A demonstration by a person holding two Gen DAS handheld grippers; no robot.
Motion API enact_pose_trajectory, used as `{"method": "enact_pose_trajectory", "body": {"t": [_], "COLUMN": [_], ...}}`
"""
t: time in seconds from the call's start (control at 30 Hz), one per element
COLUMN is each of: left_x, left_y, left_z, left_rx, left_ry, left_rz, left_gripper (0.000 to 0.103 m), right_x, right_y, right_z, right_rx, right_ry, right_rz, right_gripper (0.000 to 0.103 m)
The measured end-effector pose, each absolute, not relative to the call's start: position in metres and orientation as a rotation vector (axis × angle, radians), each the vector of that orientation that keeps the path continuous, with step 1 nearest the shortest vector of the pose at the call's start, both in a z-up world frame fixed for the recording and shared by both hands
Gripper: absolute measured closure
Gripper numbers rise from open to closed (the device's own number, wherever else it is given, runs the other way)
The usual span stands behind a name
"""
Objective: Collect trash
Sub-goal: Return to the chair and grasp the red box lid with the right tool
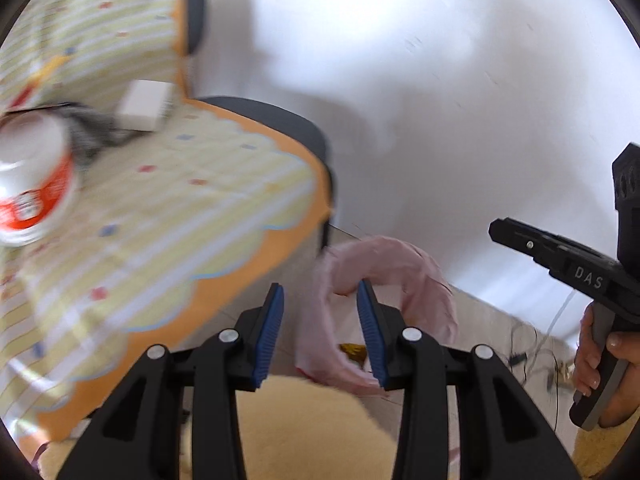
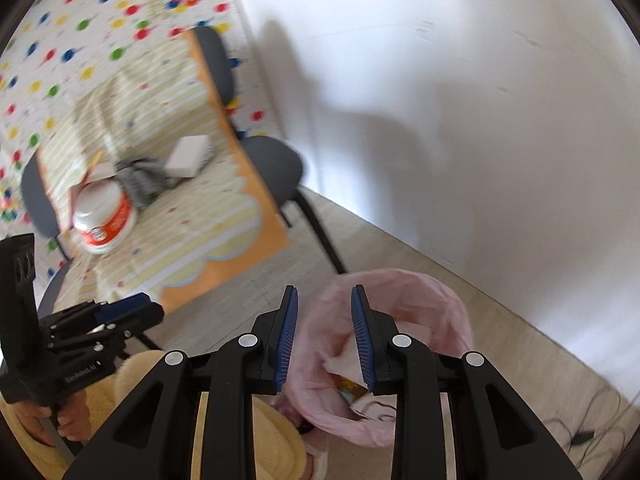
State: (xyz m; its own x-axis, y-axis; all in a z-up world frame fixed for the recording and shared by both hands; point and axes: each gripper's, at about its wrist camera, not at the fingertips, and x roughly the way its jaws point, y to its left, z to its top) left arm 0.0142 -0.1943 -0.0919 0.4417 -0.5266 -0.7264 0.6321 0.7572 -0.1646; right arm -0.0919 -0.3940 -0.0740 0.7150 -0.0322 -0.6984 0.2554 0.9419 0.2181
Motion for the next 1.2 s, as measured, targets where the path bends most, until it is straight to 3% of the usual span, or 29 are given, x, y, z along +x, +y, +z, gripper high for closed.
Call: {"method": "enact_pose_trajectory", "body": {"t": [0.3,0.5,0.57,0.8,1.03,1.2], "left_x": [0.047,0.075,0.085,0.126,0.145,0.153], "left_y": [-0.076,-0.013,-0.005,0.01,0.027,0.052], "left_z": [-0.059,-0.039,-0.029,-0.002,0.005,0.004], "left_rx": [0.044,-0.04,-0.053,-0.048,-0.012,-0.008], "left_ry": [0.745,0.713,0.691,0.658,0.657,0.676], "left_rz": [-0.359,-0.264,-0.256,-0.21,-0.116,-0.061], "left_gripper": [0.048,0.047,0.042,0.041,0.041,0.041], "right_x": [-0.008,0.045,0.058,0.095,0.153,0.213], "right_y": [-0.304,-0.251,-0.239,-0.222,-0.194,-0.175], "right_z": [-0.047,-0.027,-0.022,-0.012,0.018,0.019], "right_rx": [0.167,0.102,0.085,0.079,0.104,0.154], "right_ry": [0.748,0.712,0.697,0.702,0.676,0.701], "right_rz": [0.055,0.162,0.177,0.227,0.342,0.399], "right_gripper": [0.067,0.065,0.059,0.057,0.039,0.032]}}
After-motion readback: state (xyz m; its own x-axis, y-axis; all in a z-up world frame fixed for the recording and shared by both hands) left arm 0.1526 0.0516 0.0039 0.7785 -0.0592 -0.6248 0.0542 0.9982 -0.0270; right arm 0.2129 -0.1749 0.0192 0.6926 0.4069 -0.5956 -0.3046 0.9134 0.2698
